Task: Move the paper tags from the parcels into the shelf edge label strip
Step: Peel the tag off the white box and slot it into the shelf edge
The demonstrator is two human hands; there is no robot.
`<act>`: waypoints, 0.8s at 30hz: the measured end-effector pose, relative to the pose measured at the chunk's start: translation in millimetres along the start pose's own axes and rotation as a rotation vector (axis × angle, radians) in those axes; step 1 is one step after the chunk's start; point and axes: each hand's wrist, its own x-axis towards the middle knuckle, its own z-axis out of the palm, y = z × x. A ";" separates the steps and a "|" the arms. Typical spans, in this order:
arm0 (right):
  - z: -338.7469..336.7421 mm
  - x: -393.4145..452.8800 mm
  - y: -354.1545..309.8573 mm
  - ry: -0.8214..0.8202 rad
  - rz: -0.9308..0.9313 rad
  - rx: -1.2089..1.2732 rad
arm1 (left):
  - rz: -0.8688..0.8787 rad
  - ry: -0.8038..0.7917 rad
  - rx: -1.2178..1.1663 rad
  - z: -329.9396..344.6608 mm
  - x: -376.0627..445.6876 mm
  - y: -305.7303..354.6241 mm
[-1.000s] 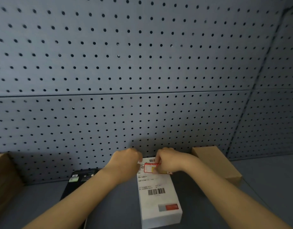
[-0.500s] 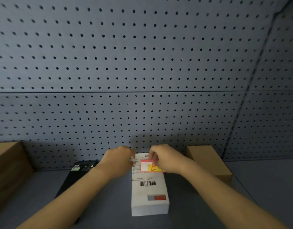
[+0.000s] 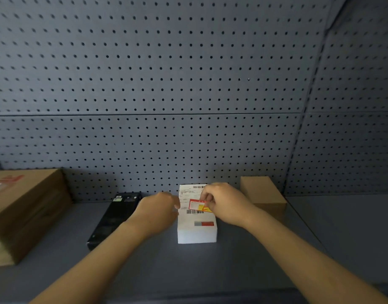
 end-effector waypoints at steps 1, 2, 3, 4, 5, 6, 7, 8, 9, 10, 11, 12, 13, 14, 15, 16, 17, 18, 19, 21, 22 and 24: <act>-0.8 -8.6 -5.6 0.014 -0.003 -0.020 | 0.001 0.003 -0.010 -1.2 -8.9 1.7; -1.6 -17.8 -11.7 0.029 -0.006 -0.033 | 0.002 0.007 -0.015 -2.1 -17.9 2.6; -2.2 -26.9 -18.3 0.041 -0.007 -0.034 | 0.005 0.007 -0.019 -2.2 -26.8 3.0; -2.4 -36.0 -25.1 0.054 -0.007 -0.028 | 0.013 0.005 -0.019 -2.0 -35.8 3.2; -2.4 -45.1 -32.3 0.065 -0.006 -0.020 | 0.025 0.004 -0.019 -1.3 -45.0 3.5; -1.8 -54.3 -39.2 0.074 -0.004 -0.013 | 0.038 0.006 -0.023 -0.4 -54.2 4.5; -0.7 -63.4 -45.5 0.083 -0.001 -0.008 | 0.049 0.010 -0.026 0.8 -63.2 6.0; 1.0 -72.8 -51.3 0.090 0.002 -0.002 | 0.058 0.016 -0.026 1.8 -72.3 7.9; 2.8 -81.7 -56.3 0.094 0.007 0.004 | 0.066 0.019 -0.025 3.3 -80.5 9.8; 4.7 -90.2 -60.6 0.094 0.011 0.011 | 0.073 0.022 -0.030 5.3 -88.5 11.8; 7.3 -98.1 -63.8 0.091 0.013 0.018 | 0.076 0.024 -0.040 7.8 -95.7 13.4; 10.0 -105.3 -65.9 0.090 0.015 0.026 | 0.077 0.027 -0.051 10.2 -102.6 15.0; 12.5 -111.5 -67.1 0.090 0.020 0.037 | 0.078 0.030 -0.061 12.5 -108.4 16.8; 14.9 -116.8 -67.4 0.088 0.026 0.046 | 0.076 0.031 -0.068 15.3 -113.8 18.7; 16.8 -120.7 -66.9 0.087 0.032 0.052 | 0.071 0.030 -0.076 18.2 -117.9 20.3; 18.6 -123.5 -65.8 0.081 0.038 0.056 | 0.064 0.027 -0.086 21.1 -121.4 21.9; 20.5 -125.4 -64.3 0.071 0.042 0.060 | 0.056 0.020 -0.092 23.7 -124.6 23.1; 22.6 -127.1 -62.9 0.062 0.043 0.065 | 0.052 0.015 -0.093 25.9 -128.1 24.3; 24.7 -127.9 -61.5 0.052 0.043 0.070 | 0.051 0.012 -0.089 28.3 -130.5 24.9; 28.7 -128.9 -58.2 0.028 0.046 0.094 | 0.050 -0.008 -0.080 33.6 -134.2 27.2; 30.3 -129.0 -56.2 0.022 0.050 0.110 | 0.048 -0.020 -0.074 36.0 -135.5 29.3; 32.5 -130.1 -52.4 0.012 0.057 0.149 | 0.048 -0.041 -0.062 40.9 -137.1 34.0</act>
